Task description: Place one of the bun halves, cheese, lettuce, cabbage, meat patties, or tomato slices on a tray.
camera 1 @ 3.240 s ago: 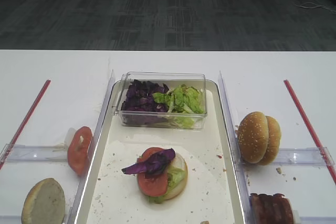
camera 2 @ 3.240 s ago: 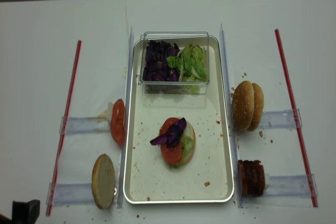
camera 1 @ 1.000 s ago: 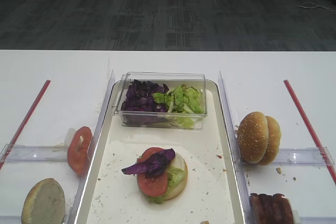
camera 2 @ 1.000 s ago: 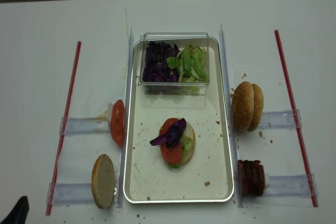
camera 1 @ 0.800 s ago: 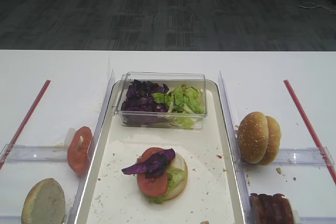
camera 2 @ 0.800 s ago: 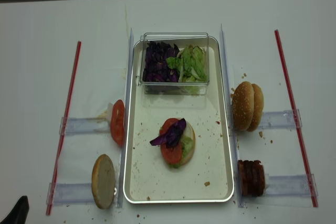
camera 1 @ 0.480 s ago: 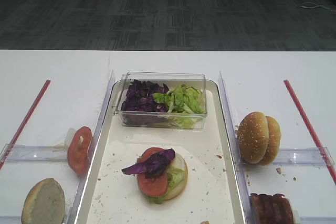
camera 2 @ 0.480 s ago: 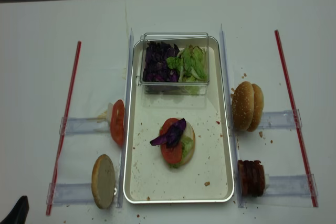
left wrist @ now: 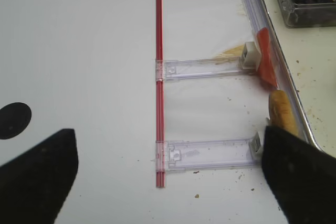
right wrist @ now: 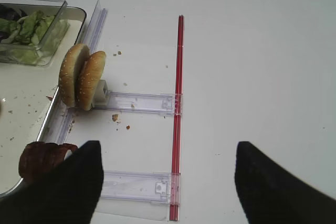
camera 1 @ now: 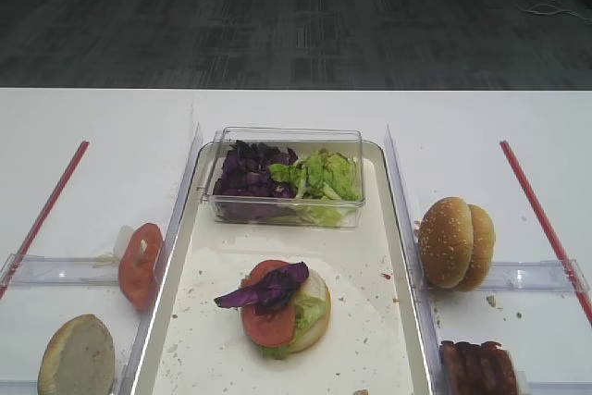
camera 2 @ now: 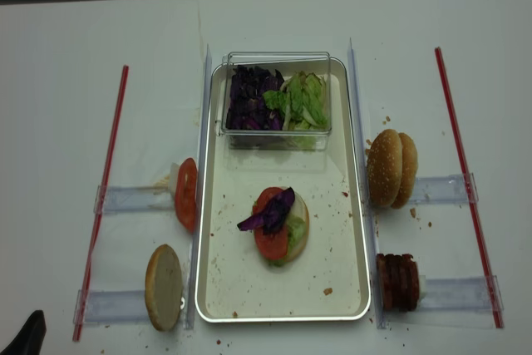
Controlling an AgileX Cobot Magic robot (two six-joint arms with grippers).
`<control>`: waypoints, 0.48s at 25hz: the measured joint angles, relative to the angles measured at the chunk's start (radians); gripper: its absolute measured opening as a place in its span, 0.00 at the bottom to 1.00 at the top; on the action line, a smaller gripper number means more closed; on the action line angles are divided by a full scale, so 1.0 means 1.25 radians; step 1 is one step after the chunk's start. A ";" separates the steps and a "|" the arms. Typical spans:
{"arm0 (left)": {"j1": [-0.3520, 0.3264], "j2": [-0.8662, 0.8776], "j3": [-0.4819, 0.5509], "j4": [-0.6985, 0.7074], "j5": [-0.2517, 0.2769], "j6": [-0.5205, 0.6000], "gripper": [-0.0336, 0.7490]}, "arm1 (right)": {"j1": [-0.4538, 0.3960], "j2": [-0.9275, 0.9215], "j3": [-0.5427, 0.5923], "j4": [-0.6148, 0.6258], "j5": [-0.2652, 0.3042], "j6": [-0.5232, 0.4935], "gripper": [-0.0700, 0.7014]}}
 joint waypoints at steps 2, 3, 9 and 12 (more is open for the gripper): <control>0.000 0.000 0.000 0.000 0.000 0.000 0.92 | 0.000 0.000 0.000 0.000 0.000 0.000 0.81; 0.000 0.000 0.000 0.000 0.000 0.000 0.92 | 0.000 0.000 0.000 0.000 0.000 0.000 0.81; 0.000 0.000 0.000 0.000 0.000 0.000 0.92 | 0.000 0.000 0.000 0.000 0.000 0.000 0.81; 0.000 0.000 0.000 0.000 0.000 0.000 0.92 | 0.000 0.000 0.000 0.000 0.000 0.000 0.81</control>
